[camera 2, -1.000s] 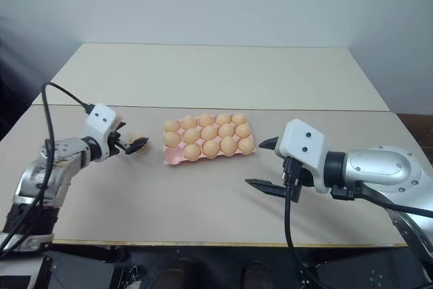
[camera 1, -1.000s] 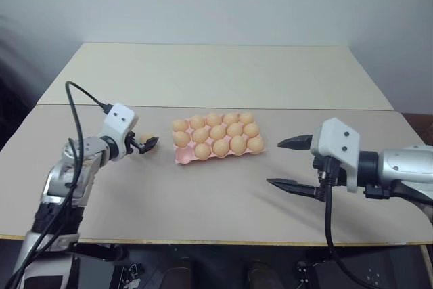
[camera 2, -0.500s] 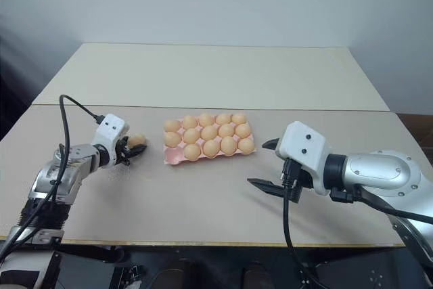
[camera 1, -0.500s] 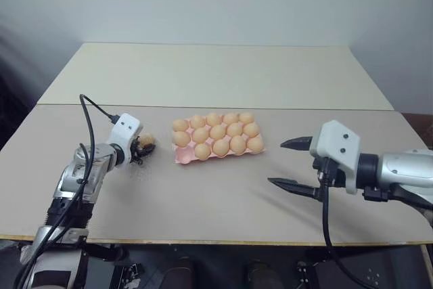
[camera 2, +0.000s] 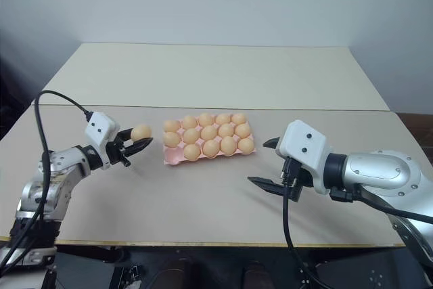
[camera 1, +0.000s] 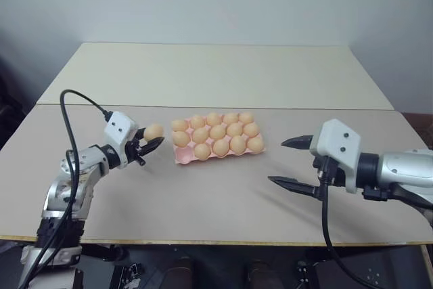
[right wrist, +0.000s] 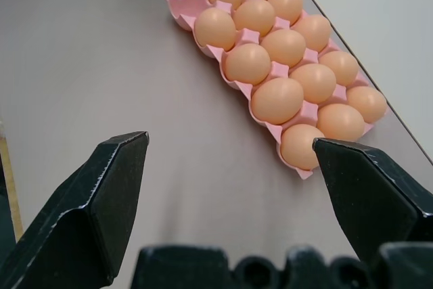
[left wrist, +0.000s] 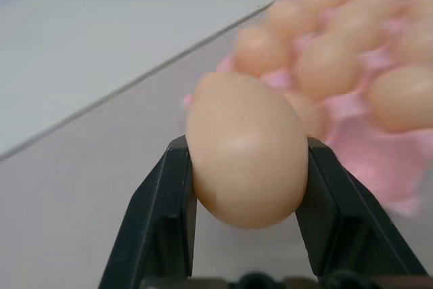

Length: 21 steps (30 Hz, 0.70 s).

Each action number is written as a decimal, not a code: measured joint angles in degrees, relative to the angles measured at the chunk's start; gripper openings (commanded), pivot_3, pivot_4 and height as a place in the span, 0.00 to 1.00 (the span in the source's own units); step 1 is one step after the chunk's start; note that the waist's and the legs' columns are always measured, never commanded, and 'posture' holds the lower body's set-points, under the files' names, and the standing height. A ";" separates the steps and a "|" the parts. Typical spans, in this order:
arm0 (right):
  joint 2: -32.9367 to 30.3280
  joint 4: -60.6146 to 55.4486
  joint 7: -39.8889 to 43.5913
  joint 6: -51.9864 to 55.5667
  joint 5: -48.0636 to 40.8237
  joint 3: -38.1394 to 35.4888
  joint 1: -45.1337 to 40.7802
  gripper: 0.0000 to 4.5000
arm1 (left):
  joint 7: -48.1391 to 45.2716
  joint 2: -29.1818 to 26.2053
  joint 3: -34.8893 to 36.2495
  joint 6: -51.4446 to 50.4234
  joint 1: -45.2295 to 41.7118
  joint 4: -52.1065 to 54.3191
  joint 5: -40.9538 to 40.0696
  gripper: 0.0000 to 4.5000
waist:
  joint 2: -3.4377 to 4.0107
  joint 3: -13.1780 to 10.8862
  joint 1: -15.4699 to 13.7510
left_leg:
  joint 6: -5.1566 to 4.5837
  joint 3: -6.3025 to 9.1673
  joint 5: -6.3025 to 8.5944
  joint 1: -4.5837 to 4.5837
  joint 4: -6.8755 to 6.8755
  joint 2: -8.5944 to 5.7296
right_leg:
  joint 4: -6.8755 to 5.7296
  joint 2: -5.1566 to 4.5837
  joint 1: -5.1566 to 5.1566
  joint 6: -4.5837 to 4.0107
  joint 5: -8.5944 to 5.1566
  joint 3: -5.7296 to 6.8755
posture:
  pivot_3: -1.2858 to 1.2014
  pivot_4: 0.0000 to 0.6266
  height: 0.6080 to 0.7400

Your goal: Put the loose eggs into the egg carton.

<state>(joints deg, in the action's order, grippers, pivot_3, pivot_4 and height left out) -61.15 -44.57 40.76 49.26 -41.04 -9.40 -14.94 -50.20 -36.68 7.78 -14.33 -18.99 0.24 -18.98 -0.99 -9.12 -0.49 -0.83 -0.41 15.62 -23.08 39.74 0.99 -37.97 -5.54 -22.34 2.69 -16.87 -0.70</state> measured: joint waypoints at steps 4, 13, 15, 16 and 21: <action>0.99 -0.17 -0.96 0.00 0.44 0.13 -0.09 1.00 | -4.17 0.99 -0.79 4.57 -0.87 -1.30 -1.33 0.39 | 0.00 0.00 -0.24 | 0.00 0.03 0.00 0.10 0.02 -0.10 | 0.00 0.00 0.13 0.01 0.01 0.05 | 0.52 0.24 1.00; 1.95 -2.46 -3.92 0.29 1.64 0.15 2.46 1.00 | -9.55 1.69 -6.93 9.38 -5.81 -8.89 1.67 0.46 | 0.00 0.00 -0.02 | -0.01 0.01 0.00 0.01 0.02 -0.10 | 0.03 0.10 0.04 0.02 0.00 0.03 | 0.52 0.24 1.00; 1.99 -2.84 -4.54 0.66 1.65 0.06 2.79 1.00 | -10.44 1.78 -7.89 11.04 -6.05 -10.83 2.82 0.59 | 0.00 0.00 0.02 | -0.01 0.01 0.00 0.03 0.02 -0.09 | 0.01 0.11 0.05 0.02 0.00 0.03 | 0.52 0.24 1.00; 2.00 -3.03 -4.71 0.78 1.65 0.02 2.81 1.00 | -10.60 1.89 -8.07 11.51 -6.21 -11.39 3.15 0.66 | 0.00 0.00 0.01 | -0.01 0.02 0.00 0.04 0.02 -0.08 | 0.00 0.12 0.05 0.02 0.00 0.04 | 0.52 0.24 1.00; 2.00 -3.27 -4.89 1.01 1.65 -0.06 2.88 1.00 | -10.27 2.75 -8.08 13.97 -7.72 -13.37 3.78 0.95 | 0.00 0.00 0.01 | -0.01 0.02 0.00 0.04 0.03 -0.09 | 0.00 0.11 0.07 0.02 0.01 0.03 | 0.52 0.24 1.00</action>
<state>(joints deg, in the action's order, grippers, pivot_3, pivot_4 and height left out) -59.15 -47.84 35.87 50.28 -39.39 -9.46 -12.06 -60.47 -33.94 -0.29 -0.36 -26.71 -13.13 -15.19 -1.00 -9.12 -0.49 -0.84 -0.38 15.62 -23.04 39.78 0.90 -37.97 -5.43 -22.27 2.70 -16.86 -0.66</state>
